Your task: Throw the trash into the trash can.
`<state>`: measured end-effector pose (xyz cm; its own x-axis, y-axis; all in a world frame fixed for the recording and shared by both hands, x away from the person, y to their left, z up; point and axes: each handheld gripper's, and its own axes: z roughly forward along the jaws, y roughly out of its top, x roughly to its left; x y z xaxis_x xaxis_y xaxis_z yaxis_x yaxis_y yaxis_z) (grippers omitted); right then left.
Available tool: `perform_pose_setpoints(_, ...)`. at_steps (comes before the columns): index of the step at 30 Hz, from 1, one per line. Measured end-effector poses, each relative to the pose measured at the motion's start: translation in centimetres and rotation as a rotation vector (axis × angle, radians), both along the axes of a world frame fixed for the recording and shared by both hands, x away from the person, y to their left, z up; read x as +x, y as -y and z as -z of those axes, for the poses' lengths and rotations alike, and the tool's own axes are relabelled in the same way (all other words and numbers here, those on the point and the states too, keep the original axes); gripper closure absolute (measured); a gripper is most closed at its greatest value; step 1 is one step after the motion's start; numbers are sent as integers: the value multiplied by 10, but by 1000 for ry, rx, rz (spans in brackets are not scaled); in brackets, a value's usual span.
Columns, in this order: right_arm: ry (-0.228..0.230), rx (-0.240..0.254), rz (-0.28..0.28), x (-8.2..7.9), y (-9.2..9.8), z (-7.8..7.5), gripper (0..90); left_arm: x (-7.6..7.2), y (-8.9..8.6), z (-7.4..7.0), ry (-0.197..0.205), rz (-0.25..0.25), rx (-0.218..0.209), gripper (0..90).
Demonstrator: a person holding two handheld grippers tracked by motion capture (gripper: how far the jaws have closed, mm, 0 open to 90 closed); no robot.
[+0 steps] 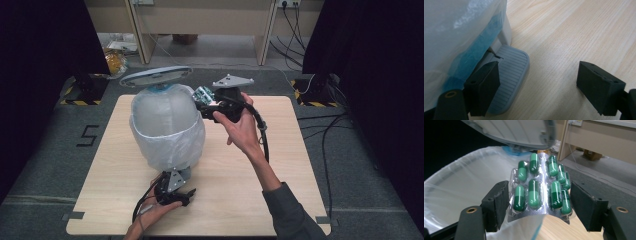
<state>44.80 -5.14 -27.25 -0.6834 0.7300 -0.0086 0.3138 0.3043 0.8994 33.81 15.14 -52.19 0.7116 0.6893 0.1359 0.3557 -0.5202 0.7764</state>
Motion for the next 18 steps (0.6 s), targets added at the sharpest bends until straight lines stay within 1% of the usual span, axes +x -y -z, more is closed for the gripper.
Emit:
perform_pose_setpoints(1, -5, 3, -5, -1, -4, 0, 327, 0, 0, 0, 1, 1, 0, 179)
perform_pose_setpoints(2, -5, 3, -5, -1, -4, 0, 327, 0, 0, 0, 0, 2, 0, 179)
perform_pose_setpoints(3, -1, -3, -14, 0, -7, 0, 327, 0, 0, 0, 1, 2, 0, 180)
perform_pose_setpoints(7, -9, -9, -39, 1, -23, 3, 325, 0, 0, 0, 1, 3, 1, 180)
perform_pose_setpoints(10, -18, -18, -71, 3, -39, 7, 324, 0, 0, 0, 1, 4, 0, 180)
perform_pose_setpoints(11, -18, -18, -71, 3, -39, 7, 324, 0, 0, 0, 1, 4, 0, 180)
perform_pose_setpoints(13, -30, -16, -93, 6, -50, 11, 321, 0, -1, 0, 0, 5, 1, 180)
perform_pose_setpoints(15, -33, -16, -99, 6, -54, 12, 317, 0, -1, 0, 0, 5, 0, 181)
perform_pose_setpoints(16, -44, -13, -111, 8, -60, 14, 303, 0, -1, 0, 1, 3, 0, 183)
perform_pose_setpoints(18, -63, 1, -118, 10, -66, 17, 282, 0, -1, 0, 1, 3, 0, 184)
